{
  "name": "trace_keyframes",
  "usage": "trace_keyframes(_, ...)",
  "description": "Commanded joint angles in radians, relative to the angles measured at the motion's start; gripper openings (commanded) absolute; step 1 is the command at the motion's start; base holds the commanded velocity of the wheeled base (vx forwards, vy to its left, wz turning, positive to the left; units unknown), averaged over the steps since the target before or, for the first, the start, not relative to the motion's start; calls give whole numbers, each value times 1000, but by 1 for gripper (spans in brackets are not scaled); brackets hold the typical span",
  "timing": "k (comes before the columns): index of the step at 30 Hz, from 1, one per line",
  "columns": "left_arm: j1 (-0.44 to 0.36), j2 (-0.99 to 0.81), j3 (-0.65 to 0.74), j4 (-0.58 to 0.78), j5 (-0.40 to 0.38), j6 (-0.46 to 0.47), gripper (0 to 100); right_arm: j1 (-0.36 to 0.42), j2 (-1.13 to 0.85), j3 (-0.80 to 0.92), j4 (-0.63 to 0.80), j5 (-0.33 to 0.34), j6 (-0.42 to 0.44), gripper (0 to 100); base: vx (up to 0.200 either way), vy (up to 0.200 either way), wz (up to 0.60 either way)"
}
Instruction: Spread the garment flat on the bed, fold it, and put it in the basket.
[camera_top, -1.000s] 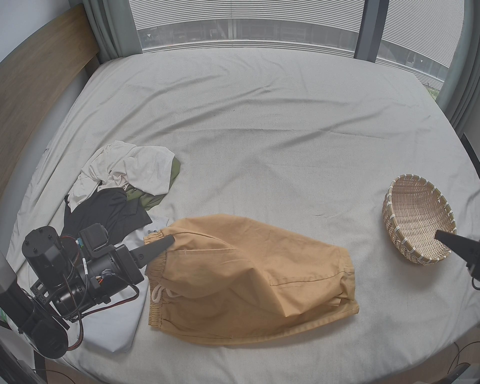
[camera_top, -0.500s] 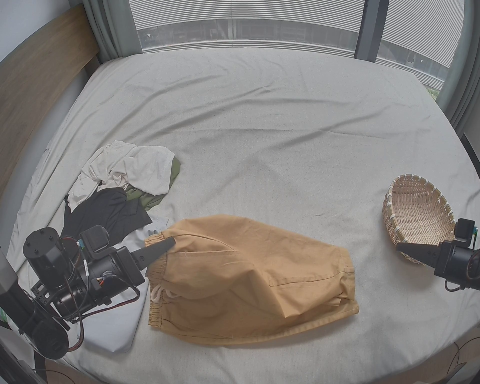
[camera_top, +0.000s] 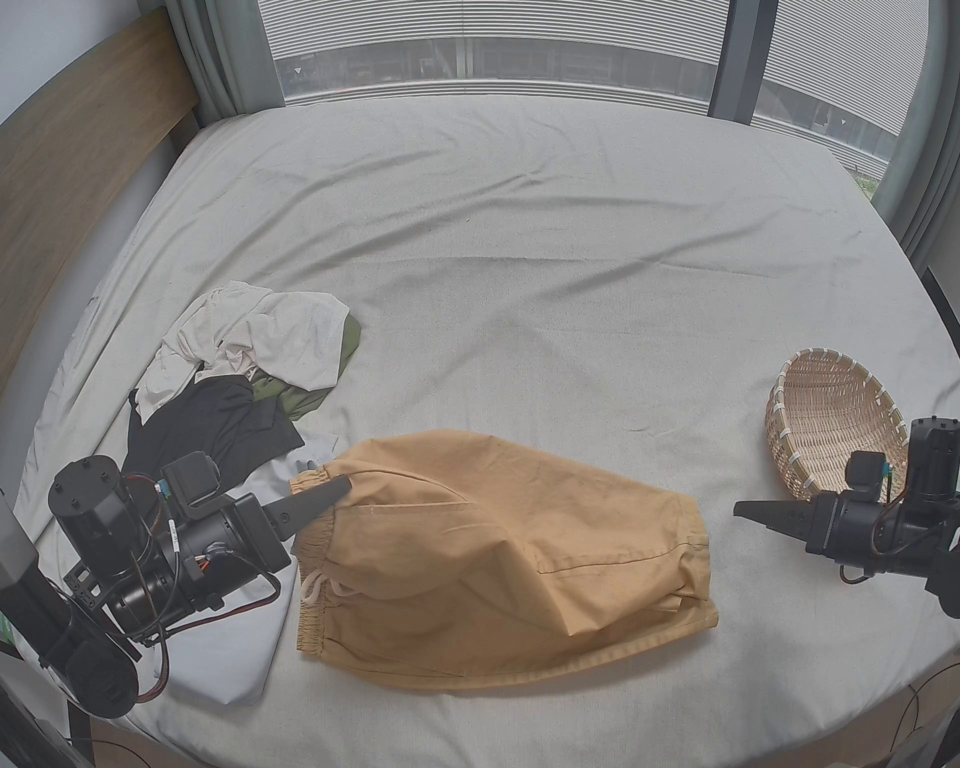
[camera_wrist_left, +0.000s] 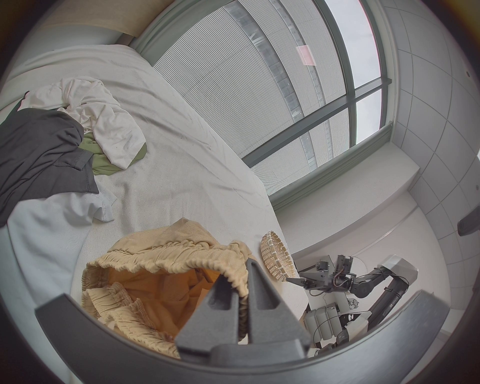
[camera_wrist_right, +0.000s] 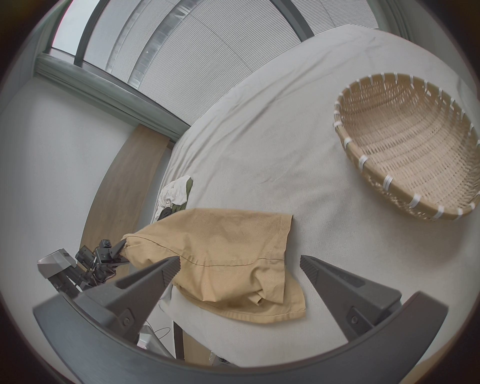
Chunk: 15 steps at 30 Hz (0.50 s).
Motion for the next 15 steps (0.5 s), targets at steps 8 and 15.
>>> trace_keyframes(8, 2, 0, -2, 0, 0, 0, 0, 22, 146, -7, -78, 1, 60, 100, 0, 0, 0)
trace_keyframes(15, 5, 0, -10, 0, 1, 0, 0, 55, 258, -1, -204, -5, 104, 100, 0, 0, 0)
